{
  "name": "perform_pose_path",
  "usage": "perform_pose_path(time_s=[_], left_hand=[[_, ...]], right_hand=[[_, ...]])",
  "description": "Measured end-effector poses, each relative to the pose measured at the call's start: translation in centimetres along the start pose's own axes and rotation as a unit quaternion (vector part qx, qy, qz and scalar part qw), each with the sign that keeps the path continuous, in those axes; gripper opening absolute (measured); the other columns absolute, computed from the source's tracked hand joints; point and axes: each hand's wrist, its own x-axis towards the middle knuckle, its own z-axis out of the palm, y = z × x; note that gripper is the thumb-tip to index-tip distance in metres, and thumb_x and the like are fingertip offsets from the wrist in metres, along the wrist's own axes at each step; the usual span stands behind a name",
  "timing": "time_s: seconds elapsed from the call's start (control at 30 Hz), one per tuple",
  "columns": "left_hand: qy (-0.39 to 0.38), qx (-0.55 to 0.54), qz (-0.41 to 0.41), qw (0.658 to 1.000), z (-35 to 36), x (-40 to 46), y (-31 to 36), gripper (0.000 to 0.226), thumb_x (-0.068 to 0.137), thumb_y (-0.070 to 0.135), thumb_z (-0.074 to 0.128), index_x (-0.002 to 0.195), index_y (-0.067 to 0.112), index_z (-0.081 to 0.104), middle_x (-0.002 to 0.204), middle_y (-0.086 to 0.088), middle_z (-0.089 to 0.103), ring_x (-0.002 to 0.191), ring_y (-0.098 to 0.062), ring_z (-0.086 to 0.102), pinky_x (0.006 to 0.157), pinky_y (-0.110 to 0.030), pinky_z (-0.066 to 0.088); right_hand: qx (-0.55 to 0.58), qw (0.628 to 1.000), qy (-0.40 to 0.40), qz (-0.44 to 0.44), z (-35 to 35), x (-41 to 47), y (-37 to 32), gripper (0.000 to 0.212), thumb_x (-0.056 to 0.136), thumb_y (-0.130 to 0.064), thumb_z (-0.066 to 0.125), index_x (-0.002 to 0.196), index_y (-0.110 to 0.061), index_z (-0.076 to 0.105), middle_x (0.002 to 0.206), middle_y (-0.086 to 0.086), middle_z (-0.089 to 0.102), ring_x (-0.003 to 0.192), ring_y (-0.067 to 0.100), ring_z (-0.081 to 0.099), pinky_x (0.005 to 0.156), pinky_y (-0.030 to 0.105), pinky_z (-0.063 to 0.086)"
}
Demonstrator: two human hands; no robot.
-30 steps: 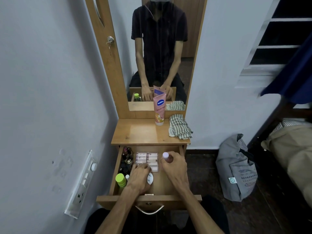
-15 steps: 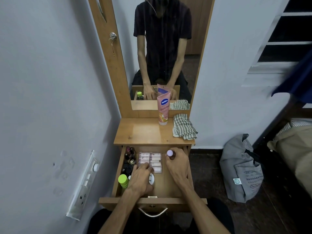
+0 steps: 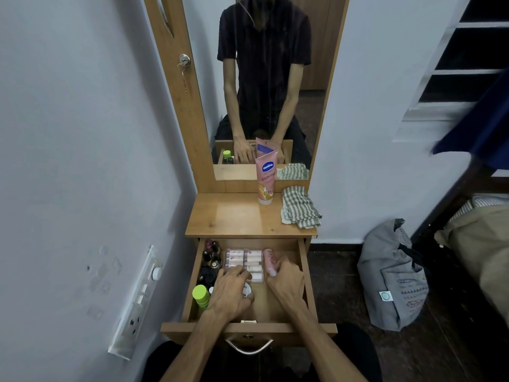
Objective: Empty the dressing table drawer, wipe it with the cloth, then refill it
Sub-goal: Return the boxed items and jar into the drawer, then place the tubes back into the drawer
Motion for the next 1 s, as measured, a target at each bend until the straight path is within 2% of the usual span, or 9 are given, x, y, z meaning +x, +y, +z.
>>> perform_pose_path(time_s=[0.17,0.3,0.43,0.53,0.6,0.73,0.8,0.9,1.0], left_hand=[[0.053,-0.05,0.006,0.997,-0.9,0.5,0.3,0.039,0.084,0.041,0.056,0.12,0.028,0.065,0.122,0.011,0.059,0.119,-0.01,0.054,0.099,-0.03,0.034],[0.15,-0.141,-0.015,0.978,-3.8,2.5,1.4,0.018,0.086,0.03,0.063,0.101,0.022,0.071,0.099,0.009,0.066,0.091,-0.012,0.06,0.09,-0.039,0.048],[0.24,-0.238,-0.065,0.939,-8.6,6.1,2.8,0.025,0.087,0.03,0.068,0.111,0.021,0.069,0.102,0.008,0.067,0.079,-0.01,0.061,0.079,-0.035,0.053],[0.283,-0.273,-0.078,0.916,-12.8,9.6,3.8,0.039,0.085,0.041,0.07,0.118,0.023,0.06,0.105,0.009,0.06,0.082,-0.01,0.058,0.07,-0.03,0.047],[0.308,-0.293,-0.079,0.902,-15.3,12.0,4.4,0.041,0.084,0.043,0.072,0.116,0.022,0.055,0.103,0.006,0.058,0.085,-0.01,0.057,0.064,-0.023,0.039],[0.328,-0.275,-0.093,0.899,-18.6,15.5,4.9,0.053,0.084,0.039,0.071,0.13,0.016,0.054,0.12,-0.002,0.056,0.094,-0.017,0.06,0.075,-0.03,0.045],[0.323,-0.268,-0.087,0.904,-19.3,16.4,5.1,0.051,0.086,0.035,0.069,0.132,0.016,0.056,0.122,-0.004,0.058,0.098,-0.018,0.061,0.079,-0.036,0.052],[0.304,-0.253,-0.075,0.915,-19.4,16.9,5.2,0.039,0.091,0.032,0.067,0.126,0.016,0.063,0.117,-0.004,0.063,0.096,-0.018,0.062,0.081,-0.04,0.056],[0.305,-0.219,-0.065,0.925,-18.9,16.7,5.3,0.025,0.095,0.028,0.063,0.115,0.014,0.069,0.11,-0.004,0.068,0.088,-0.013,0.06,0.072,-0.031,0.051]], right_hand=[[-0.009,0.999,-0.033,0.004,-0.2,0.0,-0.2,0.047,0.095,-0.05,0.064,0.117,-0.008,0.064,0.112,0.008,0.073,0.096,0.02,0.071,0.073,0.024,0.054],[0.012,1.0,-0.027,-0.003,-0.7,0.0,0.0,0.04,0.092,-0.042,0.07,0.113,-0.009,0.066,0.106,0.008,0.075,0.092,0.021,0.072,0.079,0.028,0.059],[0.041,0.999,0.001,-0.031,-2.3,-0.1,-0.4,0.03,0.094,-0.045,0.065,0.1,-0.016,0.07,0.092,0.0,0.074,0.082,0.013,0.07,0.079,0.031,0.06],[0.087,0.994,0.037,-0.063,-3.6,-0.1,-0.9,0.017,0.091,-0.038,0.067,0.086,-0.022,0.07,0.078,-0.007,0.07,0.073,0.004,0.065,0.074,0.027,0.058],[0.115,0.99,0.05,-0.066,-4.4,0.2,-1.3,0.011,0.088,-0.034,0.069,0.081,-0.026,0.07,0.072,-0.013,0.067,0.07,-0.001,0.064,0.067,0.016,0.052],[0.157,0.981,0.087,-0.068,-5.9,1.5,-2.2,0.008,0.083,-0.027,0.069,0.075,-0.027,0.07,0.067,-0.015,0.067,0.067,-0.004,0.064,0.064,0.005,0.044],[0.178,0.976,0.101,-0.077,-6.6,2.2,-2.7,0.006,0.084,-0.025,0.069,0.078,-0.026,0.072,0.069,-0.014,0.068,0.068,-0.003,0.064,0.065,0.005,0.044],[0.214,0.97,0.093,-0.072,-7.7,3.3,-3.7,0.007,0.086,-0.022,0.069,0.086,-0.019,0.076,0.076,-0.011,0.072,0.074,0.0,0.066,0.071,0.017,0.052],[0.278,0.955,0.086,-0.055,-8.5,4.1,-4.6,0.009,0.089,-0.017,0.068,0.086,-0.017,0.077,0.074,-0.006,0.074,0.074,0.006,0.07,0.071,0.021,0.056]])
